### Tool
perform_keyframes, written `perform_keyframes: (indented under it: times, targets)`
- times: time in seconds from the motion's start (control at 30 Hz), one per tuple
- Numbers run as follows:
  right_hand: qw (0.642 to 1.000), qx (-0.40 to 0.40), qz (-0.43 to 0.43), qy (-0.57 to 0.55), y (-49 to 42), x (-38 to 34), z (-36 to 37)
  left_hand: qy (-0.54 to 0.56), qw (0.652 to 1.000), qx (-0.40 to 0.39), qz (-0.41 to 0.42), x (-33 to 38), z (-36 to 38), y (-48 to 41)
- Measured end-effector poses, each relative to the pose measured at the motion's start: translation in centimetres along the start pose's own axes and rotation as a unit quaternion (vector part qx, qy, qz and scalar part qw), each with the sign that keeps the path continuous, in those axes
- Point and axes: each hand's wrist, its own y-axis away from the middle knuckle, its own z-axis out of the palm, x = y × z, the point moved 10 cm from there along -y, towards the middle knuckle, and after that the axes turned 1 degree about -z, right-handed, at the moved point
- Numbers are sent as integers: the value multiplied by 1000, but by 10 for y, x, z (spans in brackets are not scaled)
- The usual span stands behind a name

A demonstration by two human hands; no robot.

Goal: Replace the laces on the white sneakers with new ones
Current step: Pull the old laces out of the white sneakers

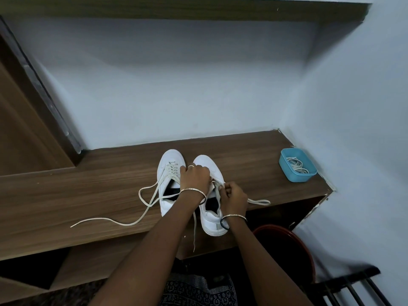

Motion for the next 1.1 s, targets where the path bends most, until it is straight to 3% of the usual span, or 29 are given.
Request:
perform_keyframes:
  times: [0.1,0.43,0.57,0.63,0.67,0.73,0.83,0.93,1.1]
  targets:
    - [1000,-1,1,-2,0,1,0,34,998,-49,-6,-11,13,2]
    - [1000,3,-2,12,0,-1,0,166,983,-59,-54,-19,7,5]
    - [1000,5,-7,1,1,-2,-1,413,895,10,-170,-51,-4,8]
    - [1000,10,-4,-5,1,-2,-3,450,859,51,-241,-72,-8,14]
    - [1000,12,-2,-5,2,-2,-3,439,855,69,-269,-81,-10,18]
    - [1000,14,0,-4,2,-2,-3,380,879,107,-268,-86,-17,22]
    - [1000,15,2,-1,3,-3,-4,287,939,141,-124,-54,-32,14]
    - [1000,14,1,-1,3,-3,-3,121,989,86,-8,-10,-27,7]
    - [1000,15,-6,-9,1,-1,-1,-58,997,42,32,14,-22,10]
